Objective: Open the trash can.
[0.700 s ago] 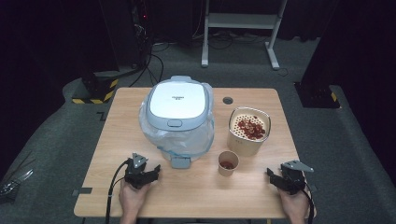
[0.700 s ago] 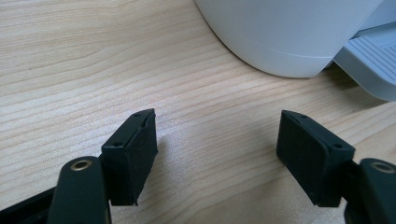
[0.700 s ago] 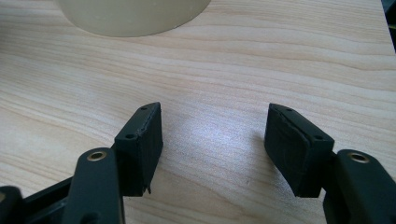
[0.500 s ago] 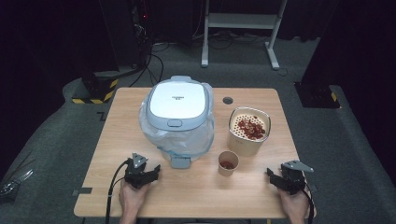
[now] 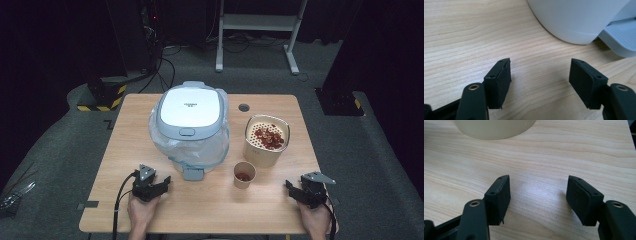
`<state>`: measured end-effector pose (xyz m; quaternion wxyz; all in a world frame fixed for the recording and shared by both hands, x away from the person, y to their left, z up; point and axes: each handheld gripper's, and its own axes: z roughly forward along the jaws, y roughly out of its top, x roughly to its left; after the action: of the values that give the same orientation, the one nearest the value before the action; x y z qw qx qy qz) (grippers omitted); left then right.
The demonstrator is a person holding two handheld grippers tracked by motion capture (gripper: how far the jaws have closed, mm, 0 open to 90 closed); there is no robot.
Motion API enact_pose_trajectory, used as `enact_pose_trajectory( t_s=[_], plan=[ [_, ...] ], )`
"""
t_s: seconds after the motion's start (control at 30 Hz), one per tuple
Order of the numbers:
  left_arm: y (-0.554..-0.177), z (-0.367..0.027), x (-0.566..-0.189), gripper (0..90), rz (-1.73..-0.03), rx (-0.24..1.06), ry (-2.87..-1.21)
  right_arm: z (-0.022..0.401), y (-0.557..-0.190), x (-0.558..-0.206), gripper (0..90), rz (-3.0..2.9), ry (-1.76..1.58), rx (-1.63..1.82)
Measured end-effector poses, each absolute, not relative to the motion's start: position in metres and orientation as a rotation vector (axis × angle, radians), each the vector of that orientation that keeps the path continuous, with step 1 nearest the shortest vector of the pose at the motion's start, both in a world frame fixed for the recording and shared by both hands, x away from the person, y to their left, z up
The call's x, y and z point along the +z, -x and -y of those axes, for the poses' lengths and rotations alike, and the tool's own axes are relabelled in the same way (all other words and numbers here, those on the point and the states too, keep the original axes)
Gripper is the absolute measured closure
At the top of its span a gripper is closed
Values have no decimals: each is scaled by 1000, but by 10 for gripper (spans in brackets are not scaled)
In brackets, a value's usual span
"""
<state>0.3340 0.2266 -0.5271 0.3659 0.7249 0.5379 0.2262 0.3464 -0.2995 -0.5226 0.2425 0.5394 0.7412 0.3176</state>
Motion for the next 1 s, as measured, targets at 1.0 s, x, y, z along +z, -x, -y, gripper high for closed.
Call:
enact_pose_trajectory(
  t_s=[1.0],
  plan=[
    [-327, -203, -506, 374, -1176, 500, -1875, 299, -347, -523, 356, -2019, -1485, 867]
  ],
)
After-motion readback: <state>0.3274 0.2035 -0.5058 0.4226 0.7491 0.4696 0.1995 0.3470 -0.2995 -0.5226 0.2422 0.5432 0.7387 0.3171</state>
